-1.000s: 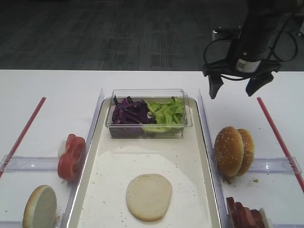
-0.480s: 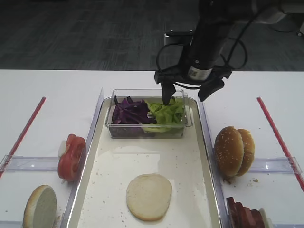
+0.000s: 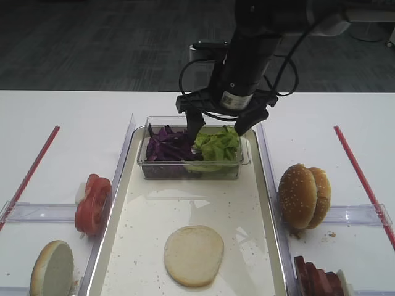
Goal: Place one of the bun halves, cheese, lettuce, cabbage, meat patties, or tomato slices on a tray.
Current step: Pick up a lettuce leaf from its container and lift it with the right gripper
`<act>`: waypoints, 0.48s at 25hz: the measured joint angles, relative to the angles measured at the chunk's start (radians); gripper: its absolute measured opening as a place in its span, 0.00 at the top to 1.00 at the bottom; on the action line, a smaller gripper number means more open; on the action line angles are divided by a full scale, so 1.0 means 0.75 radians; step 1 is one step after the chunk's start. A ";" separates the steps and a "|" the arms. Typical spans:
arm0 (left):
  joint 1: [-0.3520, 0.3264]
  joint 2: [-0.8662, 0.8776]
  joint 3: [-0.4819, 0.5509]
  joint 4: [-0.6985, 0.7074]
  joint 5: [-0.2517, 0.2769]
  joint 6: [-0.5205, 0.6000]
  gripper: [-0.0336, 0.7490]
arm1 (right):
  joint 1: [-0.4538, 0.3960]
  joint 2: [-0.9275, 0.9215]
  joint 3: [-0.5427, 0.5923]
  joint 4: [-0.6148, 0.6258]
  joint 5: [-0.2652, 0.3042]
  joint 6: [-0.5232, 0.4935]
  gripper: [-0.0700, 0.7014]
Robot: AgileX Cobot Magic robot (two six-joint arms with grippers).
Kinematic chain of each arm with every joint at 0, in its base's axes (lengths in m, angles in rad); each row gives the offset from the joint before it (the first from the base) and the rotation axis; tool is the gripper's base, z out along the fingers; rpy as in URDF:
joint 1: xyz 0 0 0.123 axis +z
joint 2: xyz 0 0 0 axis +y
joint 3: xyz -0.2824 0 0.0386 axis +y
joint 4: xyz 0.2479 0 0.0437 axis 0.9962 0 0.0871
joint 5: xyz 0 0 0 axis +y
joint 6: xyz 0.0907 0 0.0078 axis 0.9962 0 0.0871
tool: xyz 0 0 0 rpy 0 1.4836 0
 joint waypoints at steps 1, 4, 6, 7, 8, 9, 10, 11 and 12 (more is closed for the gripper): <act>0.000 0.000 0.000 0.000 0.000 0.000 0.24 | 0.004 0.000 0.000 0.000 0.000 0.000 0.03; 0.000 0.000 0.000 0.000 0.000 0.000 0.24 | 0.006 0.000 0.000 0.003 0.000 0.000 0.03; 0.000 0.000 0.000 0.000 0.000 0.000 0.24 | 0.006 0.000 0.000 0.003 -0.008 0.000 0.03; 0.000 0.000 0.000 0.000 0.000 0.000 0.24 | 0.006 0.000 0.000 0.003 -0.014 0.000 0.03; 0.000 0.000 0.000 0.000 0.000 0.000 0.24 | 0.006 0.000 0.000 0.003 -0.021 0.000 0.03; 0.000 0.000 0.000 0.000 0.000 0.000 0.24 | 0.006 0.000 0.000 0.003 -0.031 0.000 0.03; 0.000 0.000 0.000 0.000 0.000 0.000 0.24 | 0.006 0.000 0.000 0.003 -0.041 0.000 0.03; 0.000 0.000 0.000 0.000 0.000 0.000 0.24 | 0.006 0.005 0.000 0.003 -0.048 0.000 0.03; 0.000 0.000 0.000 0.000 0.000 0.000 0.24 | 0.006 0.013 -0.002 0.003 -0.050 0.000 0.03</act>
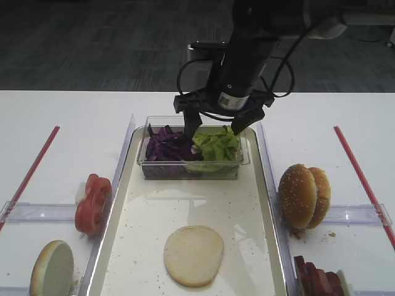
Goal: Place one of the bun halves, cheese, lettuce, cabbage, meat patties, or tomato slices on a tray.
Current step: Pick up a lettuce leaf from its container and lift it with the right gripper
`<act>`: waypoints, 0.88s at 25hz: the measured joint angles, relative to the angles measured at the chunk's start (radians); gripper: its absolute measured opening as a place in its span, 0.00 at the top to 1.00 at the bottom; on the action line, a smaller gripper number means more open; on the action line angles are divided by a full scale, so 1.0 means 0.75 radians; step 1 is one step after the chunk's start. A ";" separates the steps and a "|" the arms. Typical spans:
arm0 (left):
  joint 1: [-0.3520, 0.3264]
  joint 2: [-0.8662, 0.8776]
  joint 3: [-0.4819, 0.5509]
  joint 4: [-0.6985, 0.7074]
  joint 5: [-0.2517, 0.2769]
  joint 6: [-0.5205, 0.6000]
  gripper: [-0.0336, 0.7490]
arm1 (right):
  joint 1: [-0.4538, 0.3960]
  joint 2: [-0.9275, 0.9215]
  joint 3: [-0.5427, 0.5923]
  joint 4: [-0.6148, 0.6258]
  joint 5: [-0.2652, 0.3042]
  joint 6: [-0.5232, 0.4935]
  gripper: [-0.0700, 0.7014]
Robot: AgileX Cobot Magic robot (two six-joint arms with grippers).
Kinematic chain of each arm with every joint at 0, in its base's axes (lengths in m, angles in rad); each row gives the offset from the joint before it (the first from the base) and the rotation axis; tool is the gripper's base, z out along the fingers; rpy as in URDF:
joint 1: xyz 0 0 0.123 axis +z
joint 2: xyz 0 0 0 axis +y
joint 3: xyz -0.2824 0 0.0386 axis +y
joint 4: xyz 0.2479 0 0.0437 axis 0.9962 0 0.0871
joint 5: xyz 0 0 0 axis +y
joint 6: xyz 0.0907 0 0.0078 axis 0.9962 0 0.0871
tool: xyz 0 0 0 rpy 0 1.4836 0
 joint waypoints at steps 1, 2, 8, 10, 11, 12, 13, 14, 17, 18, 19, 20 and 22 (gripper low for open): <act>0.000 0.000 0.000 0.000 0.000 0.000 0.24 | 0.000 0.011 -0.001 0.000 -0.003 0.000 0.04; 0.000 0.000 0.000 0.000 0.000 0.000 0.24 | 0.000 0.028 -0.001 0.000 -0.007 0.000 0.06; 0.000 0.000 0.000 0.000 0.000 0.000 0.24 | 0.000 0.093 -0.001 0.000 -0.045 -0.010 0.15; 0.000 0.000 0.000 0.000 0.000 0.000 0.24 | 0.000 0.104 -0.001 0.000 -0.059 -0.018 0.17; 0.000 0.000 0.000 0.000 0.000 0.000 0.24 | 0.000 0.109 -0.001 0.000 -0.061 -0.020 0.18; 0.000 0.000 0.000 0.000 0.000 0.000 0.24 | 0.000 0.110 -0.001 0.000 -0.067 -0.022 0.19; 0.000 0.000 0.000 0.000 0.000 0.000 0.24 | 0.000 0.112 -0.001 0.000 -0.072 -0.023 0.20; 0.000 0.000 0.000 0.000 0.000 0.000 0.24 | 0.000 0.116 -0.001 -0.003 -0.075 -0.023 0.21; 0.000 0.000 0.000 0.000 0.000 0.000 0.24 | 0.000 0.122 -0.001 -0.008 -0.086 -0.023 0.24; 0.000 0.000 0.000 0.000 0.000 0.000 0.24 | 0.000 0.125 -0.001 -0.009 -0.089 -0.023 0.25; 0.000 0.000 0.000 0.000 0.000 0.000 0.24 | 0.000 0.128 -0.003 -0.011 -0.089 -0.023 0.25; 0.000 0.000 0.000 0.000 0.000 0.000 0.24 | 0.000 0.133 -0.003 -0.015 -0.091 -0.023 0.25; 0.000 0.000 0.000 0.000 0.000 0.000 0.24 | 0.000 0.142 -0.006 -0.020 -0.094 -0.023 0.25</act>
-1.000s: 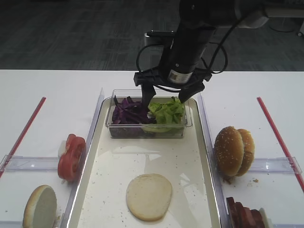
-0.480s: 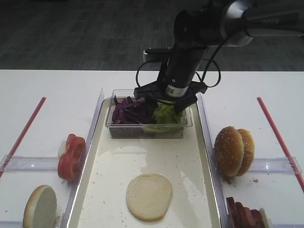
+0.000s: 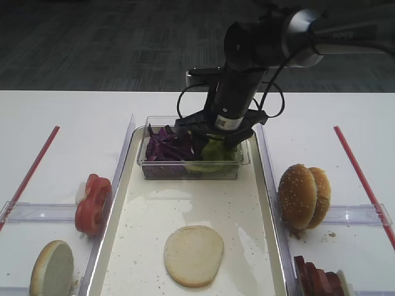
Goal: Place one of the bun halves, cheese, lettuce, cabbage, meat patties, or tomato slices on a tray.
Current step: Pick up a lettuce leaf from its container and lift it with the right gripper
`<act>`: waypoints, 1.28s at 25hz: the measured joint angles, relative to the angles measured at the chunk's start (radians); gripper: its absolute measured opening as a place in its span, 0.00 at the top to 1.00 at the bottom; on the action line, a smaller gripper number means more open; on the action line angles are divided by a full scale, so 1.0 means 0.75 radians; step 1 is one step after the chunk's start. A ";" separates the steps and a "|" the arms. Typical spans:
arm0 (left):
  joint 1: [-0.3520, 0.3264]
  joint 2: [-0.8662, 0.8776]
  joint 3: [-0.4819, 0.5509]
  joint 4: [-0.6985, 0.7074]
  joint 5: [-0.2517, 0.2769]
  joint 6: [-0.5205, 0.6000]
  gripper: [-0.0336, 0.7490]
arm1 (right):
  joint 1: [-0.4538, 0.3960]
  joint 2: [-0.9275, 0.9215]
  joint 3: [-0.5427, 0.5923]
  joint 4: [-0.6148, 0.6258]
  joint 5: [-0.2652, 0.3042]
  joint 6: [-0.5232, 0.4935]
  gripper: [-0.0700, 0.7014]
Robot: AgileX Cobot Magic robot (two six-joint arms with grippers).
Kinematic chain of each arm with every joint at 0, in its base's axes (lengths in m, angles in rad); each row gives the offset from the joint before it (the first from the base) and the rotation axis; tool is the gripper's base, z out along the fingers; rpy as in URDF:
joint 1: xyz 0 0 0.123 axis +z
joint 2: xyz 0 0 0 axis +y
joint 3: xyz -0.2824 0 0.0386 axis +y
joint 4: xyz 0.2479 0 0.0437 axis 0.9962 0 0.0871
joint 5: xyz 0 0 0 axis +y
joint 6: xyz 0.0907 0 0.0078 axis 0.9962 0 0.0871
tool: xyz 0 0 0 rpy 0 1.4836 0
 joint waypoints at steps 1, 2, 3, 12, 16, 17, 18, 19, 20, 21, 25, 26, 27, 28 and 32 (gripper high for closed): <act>0.000 0.000 0.000 0.000 0.000 0.000 0.24 | 0.000 0.006 0.000 0.000 0.000 0.000 0.25; 0.000 0.000 0.000 0.000 0.000 0.000 0.24 | 0.000 0.011 -0.003 0.000 0.000 0.000 0.25; 0.000 0.000 0.000 0.000 0.000 0.000 0.24 | 0.000 0.018 -0.003 0.000 0.000 0.000 0.25; 0.000 0.000 0.000 0.000 0.000 0.000 0.24 | 0.000 0.039 -0.003 -0.009 -0.010 -0.002 0.37; 0.000 0.000 0.000 0.000 0.000 0.000 0.24 | 0.000 0.041 -0.003 -0.017 -0.011 -0.002 0.48; 0.000 0.000 0.000 0.000 0.000 0.000 0.24 | 0.000 0.041 -0.003 -0.017 -0.014 -0.002 0.49; 0.000 0.000 0.000 0.000 0.000 0.000 0.24 | 0.000 0.041 -0.003 -0.018 -0.014 -0.002 0.50; 0.000 0.000 0.000 0.000 0.000 0.000 0.24 | 0.000 0.041 -0.003 -0.018 -0.014 -0.002 0.50; 0.000 0.000 0.000 0.000 0.000 0.000 0.24 | 0.000 0.041 -0.005 -0.018 -0.014 -0.002 0.51; 0.000 0.000 0.000 0.000 0.000 0.000 0.24 | 0.000 0.041 -0.012 -0.018 -0.008 -0.002 0.51; 0.000 0.000 0.000 0.000 0.000 0.000 0.24 | 0.000 0.041 -0.074 -0.027 0.028 -0.002 0.51; 0.000 0.000 0.000 0.000 0.000 0.000 0.24 | 0.000 0.041 -0.089 -0.027 0.038 -0.002 0.52; 0.000 0.000 0.000 0.000 0.000 0.000 0.24 | 0.000 0.041 -0.100 -0.027 0.045 -0.002 0.54; 0.000 0.000 0.000 0.000 0.000 0.000 0.24 | 0.000 0.041 -0.103 -0.027 0.048 -0.002 0.56; 0.000 0.000 0.000 0.000 0.000 0.000 0.24 | 0.000 0.041 -0.108 -0.039 0.067 -0.005 0.63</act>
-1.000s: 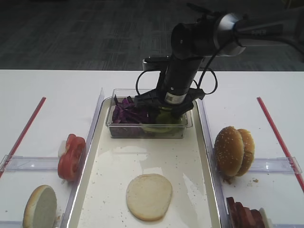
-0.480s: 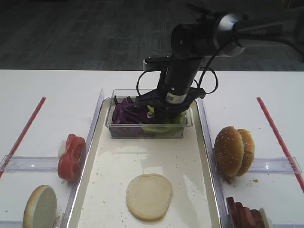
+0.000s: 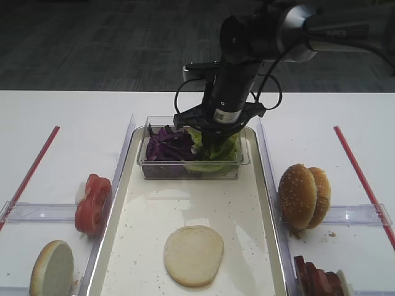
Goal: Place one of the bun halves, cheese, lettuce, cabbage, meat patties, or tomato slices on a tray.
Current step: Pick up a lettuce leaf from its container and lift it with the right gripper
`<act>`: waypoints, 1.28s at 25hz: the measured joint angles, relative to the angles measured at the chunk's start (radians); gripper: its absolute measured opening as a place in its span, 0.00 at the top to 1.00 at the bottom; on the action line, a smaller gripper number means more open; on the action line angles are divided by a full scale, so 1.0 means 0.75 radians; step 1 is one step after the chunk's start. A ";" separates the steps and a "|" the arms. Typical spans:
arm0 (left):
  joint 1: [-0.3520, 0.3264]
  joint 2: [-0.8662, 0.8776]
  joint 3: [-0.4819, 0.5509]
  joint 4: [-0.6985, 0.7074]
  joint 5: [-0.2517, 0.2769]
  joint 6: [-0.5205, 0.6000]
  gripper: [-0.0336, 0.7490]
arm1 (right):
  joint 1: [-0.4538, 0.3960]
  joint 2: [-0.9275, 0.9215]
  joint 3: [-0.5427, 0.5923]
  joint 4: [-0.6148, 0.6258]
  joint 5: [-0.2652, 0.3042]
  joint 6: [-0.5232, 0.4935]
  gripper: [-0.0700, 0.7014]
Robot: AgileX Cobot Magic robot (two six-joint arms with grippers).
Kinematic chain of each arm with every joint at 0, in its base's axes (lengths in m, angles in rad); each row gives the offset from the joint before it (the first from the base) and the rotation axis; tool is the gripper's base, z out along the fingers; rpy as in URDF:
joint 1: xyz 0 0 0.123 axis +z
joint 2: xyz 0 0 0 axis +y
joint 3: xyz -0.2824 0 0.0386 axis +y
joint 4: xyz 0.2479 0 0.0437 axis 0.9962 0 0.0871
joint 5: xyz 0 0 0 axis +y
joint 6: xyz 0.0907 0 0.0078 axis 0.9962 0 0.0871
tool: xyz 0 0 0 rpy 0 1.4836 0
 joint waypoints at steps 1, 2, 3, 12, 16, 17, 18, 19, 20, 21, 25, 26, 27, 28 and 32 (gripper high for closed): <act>0.000 0.000 0.000 0.000 0.000 0.000 0.24 | 0.000 0.000 0.000 0.000 0.003 0.000 0.64; 0.000 0.000 0.000 0.000 0.000 0.000 0.24 | 0.000 0.000 0.000 -0.003 0.005 0.000 0.65; 0.000 0.000 0.000 0.000 0.000 0.000 0.24 | 0.000 0.000 0.000 -0.003 0.006 0.000 0.65; 0.000 0.000 0.000 0.000 0.000 -0.002 0.24 | 0.000 0.000 -0.001 -0.008 0.011 0.000 0.83; 0.000 0.000 0.000 0.000 0.000 -0.002 0.24 | 0.000 0.000 -0.001 -0.011 0.018 0.000 0.83; 0.000 0.000 0.000 0.000 0.000 -0.002 0.24 | 0.000 0.000 -0.001 -0.011 0.021 0.000 0.83; 0.000 0.000 0.000 0.000 0.000 -0.002 0.24 | 0.000 0.000 -0.001 -0.011 0.027 0.000 0.83; 0.000 0.000 0.000 0.000 0.000 -0.002 0.24 | 0.000 0.000 -0.003 -0.011 0.032 0.000 0.83; 0.000 0.000 0.000 0.000 0.000 -0.002 0.24 | 0.000 0.000 -0.003 -0.011 0.038 0.000 0.83; 0.000 0.000 0.000 0.000 0.000 -0.002 0.24 | 0.000 0.000 -0.003 -0.011 0.043 0.000 0.83; 0.000 0.000 0.000 0.000 0.000 -0.002 0.24 | 0.000 -0.034 -0.003 -0.013 0.055 0.000 0.83; 0.000 0.000 0.000 0.000 0.000 -0.002 0.24 | 0.000 -0.049 -0.003 -0.016 0.060 0.000 0.84; 0.000 0.000 0.000 0.000 0.000 -0.002 0.24 | 0.000 -0.063 -0.004 -0.018 0.062 0.000 0.84; 0.000 0.000 0.000 0.000 0.000 -0.002 0.24 | 0.000 -0.077 -0.004 -0.021 0.071 0.000 0.84; 0.000 0.000 0.000 0.000 0.000 -0.002 0.24 | 0.000 -0.120 -0.004 -0.023 0.093 0.000 0.84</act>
